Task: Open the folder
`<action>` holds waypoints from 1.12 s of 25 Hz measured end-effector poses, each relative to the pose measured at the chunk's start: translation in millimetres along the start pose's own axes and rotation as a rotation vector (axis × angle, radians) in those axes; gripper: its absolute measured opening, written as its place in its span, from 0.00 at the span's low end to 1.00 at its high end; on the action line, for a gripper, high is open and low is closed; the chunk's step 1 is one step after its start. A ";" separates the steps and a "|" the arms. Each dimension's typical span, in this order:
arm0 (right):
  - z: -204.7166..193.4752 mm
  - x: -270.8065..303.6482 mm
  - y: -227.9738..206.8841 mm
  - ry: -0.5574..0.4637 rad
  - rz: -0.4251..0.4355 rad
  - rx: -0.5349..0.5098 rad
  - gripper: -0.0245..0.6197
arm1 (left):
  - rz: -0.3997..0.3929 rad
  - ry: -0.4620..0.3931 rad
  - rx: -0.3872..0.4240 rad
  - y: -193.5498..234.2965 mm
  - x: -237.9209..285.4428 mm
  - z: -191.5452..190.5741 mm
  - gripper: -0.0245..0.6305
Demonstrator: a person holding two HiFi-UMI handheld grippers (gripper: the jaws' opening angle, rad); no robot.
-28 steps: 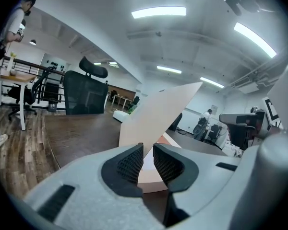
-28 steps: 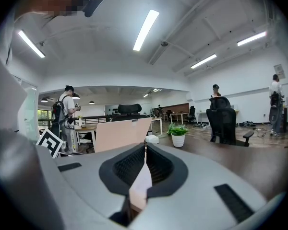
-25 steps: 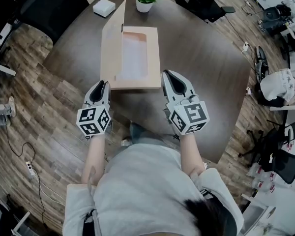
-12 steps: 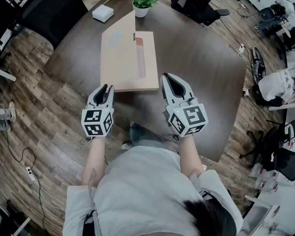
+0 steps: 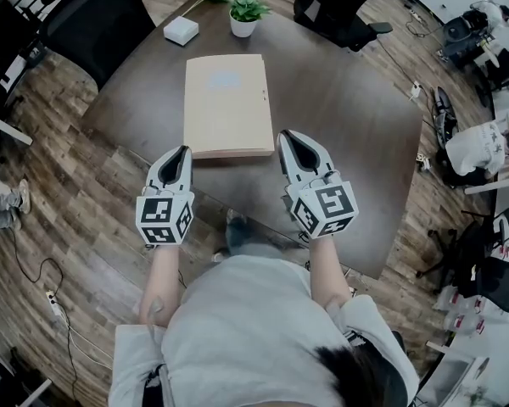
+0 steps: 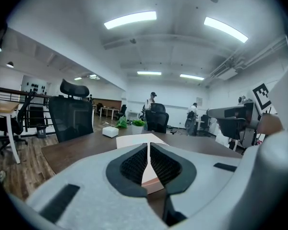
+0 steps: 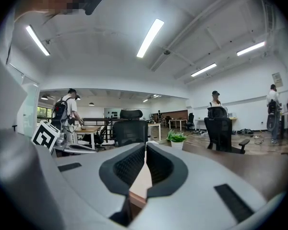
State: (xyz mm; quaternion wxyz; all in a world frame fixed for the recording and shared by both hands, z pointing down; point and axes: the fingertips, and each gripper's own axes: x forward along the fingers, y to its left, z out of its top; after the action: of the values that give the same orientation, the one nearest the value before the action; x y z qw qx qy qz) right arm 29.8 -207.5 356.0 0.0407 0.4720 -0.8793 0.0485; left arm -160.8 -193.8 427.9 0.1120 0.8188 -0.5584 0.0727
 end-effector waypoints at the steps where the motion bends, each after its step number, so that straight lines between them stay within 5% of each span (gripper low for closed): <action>1: 0.7 -2.2 1.4 -0.001 0.001 -0.001 0.06 | -0.001 -0.010 -0.001 -1.1 -4.0 4.0 0.07; 28: 20.0 -57.5 43.6 -0.074 -0.004 -0.038 0.06 | 0.059 -0.209 0.139 -26.2 -107.0 76.9 0.07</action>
State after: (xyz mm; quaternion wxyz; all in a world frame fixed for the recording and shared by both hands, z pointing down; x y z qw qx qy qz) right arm 24.6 -138.4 327.3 0.0169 0.4742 -0.8802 0.0144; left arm -176.1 -108.9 324.9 -0.0060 0.8109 -0.5845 0.0287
